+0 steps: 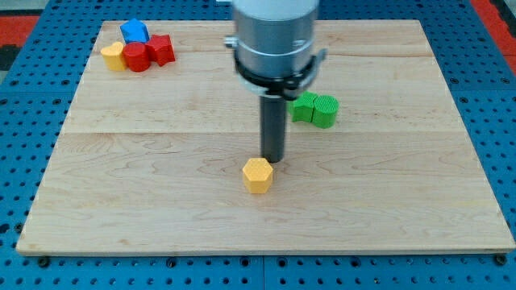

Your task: Keep green blocks and yellow hexagon in a diagonal line

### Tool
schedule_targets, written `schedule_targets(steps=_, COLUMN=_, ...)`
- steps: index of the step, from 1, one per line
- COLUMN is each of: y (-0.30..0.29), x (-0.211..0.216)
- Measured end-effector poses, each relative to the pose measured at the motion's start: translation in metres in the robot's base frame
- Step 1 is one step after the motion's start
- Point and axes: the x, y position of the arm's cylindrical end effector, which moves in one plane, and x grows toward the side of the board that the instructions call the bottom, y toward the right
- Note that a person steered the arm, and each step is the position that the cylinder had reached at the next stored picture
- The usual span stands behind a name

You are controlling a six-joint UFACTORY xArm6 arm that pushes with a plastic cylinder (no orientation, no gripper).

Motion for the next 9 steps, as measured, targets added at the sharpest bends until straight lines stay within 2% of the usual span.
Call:
schedule_targets(steps=1, y=0.037, x=-0.02)
schedule_targets(steps=2, y=0.122, x=-0.066)
schedule_targets(steps=3, y=0.131, x=-0.118)
schedule_targets(steps=5, y=0.113, x=-0.047)
schedule_targets(steps=6, y=0.124, x=-0.049)
schedule_targets(steps=7, y=0.132, x=-0.09)
schedule_targets(steps=8, y=0.1, x=-0.089)
schedule_targets(steps=9, y=0.057, x=-0.035)
